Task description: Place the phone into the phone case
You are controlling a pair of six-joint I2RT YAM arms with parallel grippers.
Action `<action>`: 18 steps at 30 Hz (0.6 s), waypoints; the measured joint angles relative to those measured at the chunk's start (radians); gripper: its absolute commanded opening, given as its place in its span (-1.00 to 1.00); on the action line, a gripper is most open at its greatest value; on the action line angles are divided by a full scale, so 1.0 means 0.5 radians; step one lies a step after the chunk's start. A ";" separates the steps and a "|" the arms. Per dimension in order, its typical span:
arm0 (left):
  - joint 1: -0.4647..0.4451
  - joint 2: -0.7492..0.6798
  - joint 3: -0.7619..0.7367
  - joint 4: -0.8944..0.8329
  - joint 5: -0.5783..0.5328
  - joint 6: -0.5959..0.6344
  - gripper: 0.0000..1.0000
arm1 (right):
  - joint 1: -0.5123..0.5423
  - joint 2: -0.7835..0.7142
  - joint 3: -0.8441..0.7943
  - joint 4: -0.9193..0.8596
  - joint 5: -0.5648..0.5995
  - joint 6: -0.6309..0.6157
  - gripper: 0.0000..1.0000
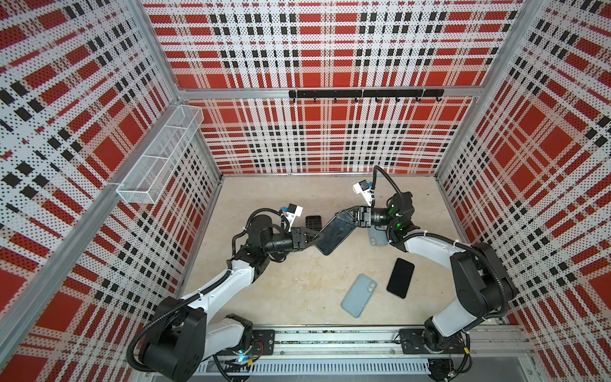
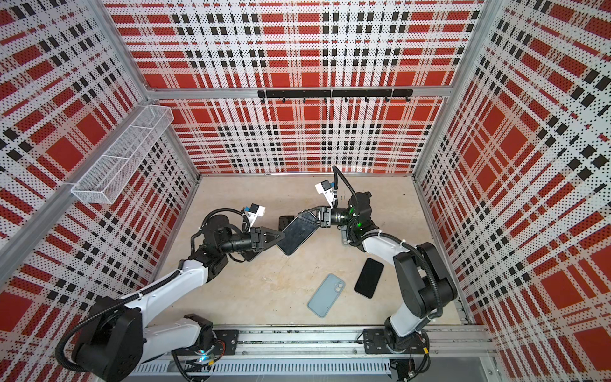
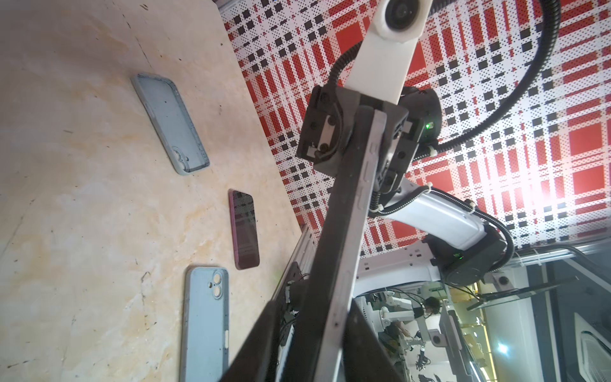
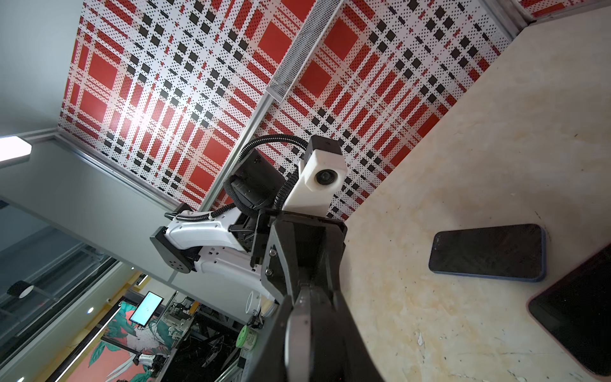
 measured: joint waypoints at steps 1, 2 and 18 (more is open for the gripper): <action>-0.002 0.000 0.000 0.024 0.014 -0.013 -0.47 | -0.005 0.000 0.005 -0.005 -0.004 0.000 -1.00; -0.004 0.000 -0.001 0.055 0.031 -0.023 -0.51 | -0.012 0.000 0.014 -0.017 -0.011 0.001 -1.00; -0.021 0.127 -0.016 0.339 0.098 -0.156 -0.73 | -0.048 -0.055 0.211 -0.778 -0.036 -0.405 -1.00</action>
